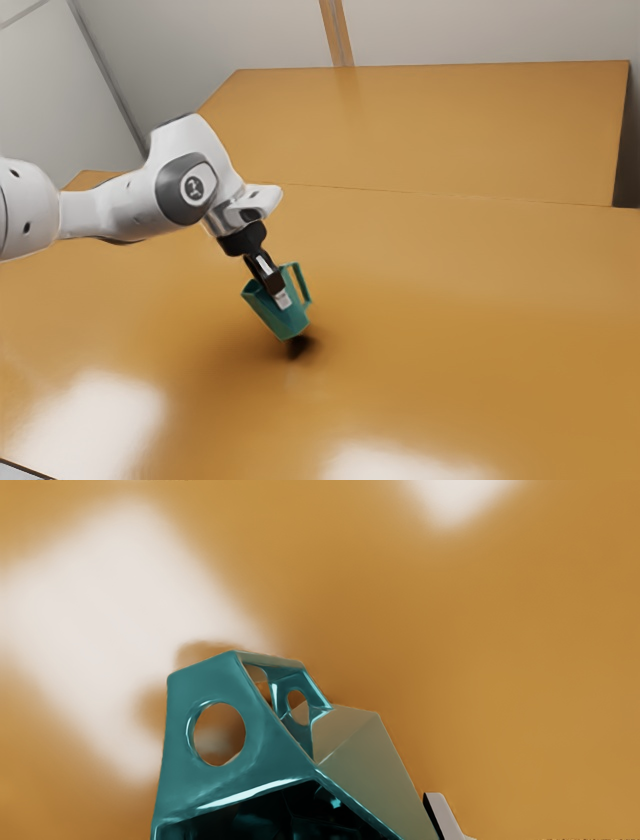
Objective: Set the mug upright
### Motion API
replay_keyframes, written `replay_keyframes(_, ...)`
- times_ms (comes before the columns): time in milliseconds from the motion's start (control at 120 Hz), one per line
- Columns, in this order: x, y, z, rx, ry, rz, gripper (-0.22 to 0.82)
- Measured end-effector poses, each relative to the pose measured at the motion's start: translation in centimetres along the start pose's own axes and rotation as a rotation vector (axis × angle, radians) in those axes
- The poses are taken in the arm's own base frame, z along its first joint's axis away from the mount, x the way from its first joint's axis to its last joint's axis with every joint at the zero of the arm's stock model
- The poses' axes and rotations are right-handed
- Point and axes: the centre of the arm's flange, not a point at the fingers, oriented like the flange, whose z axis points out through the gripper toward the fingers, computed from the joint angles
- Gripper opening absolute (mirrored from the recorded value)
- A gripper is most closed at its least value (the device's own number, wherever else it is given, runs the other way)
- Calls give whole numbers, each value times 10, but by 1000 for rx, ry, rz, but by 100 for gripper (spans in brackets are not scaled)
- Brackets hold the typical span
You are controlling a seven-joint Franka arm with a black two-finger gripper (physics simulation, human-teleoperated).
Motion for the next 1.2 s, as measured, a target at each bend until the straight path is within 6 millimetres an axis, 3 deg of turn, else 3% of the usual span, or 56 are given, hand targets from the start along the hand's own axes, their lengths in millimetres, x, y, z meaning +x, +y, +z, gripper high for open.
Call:
replay_keyframes(200, -4, -22, -8, 193, -35, -41, -18)
replay_keyframes(350, -7, -32, 2, 245, -40, -101, -18)
replay_keyframes(700, -2, -12, 35, 283, -44, -163, -18)
replay_keyframes(942, 12, 12, 45, 298, -37, -147, 31)
replay_keyframes(1075, 19, 27, 41, 309, -24, -137, 45)
replay_keyframes(1200, 22, 31, 8, 344, 16, -155, 52)
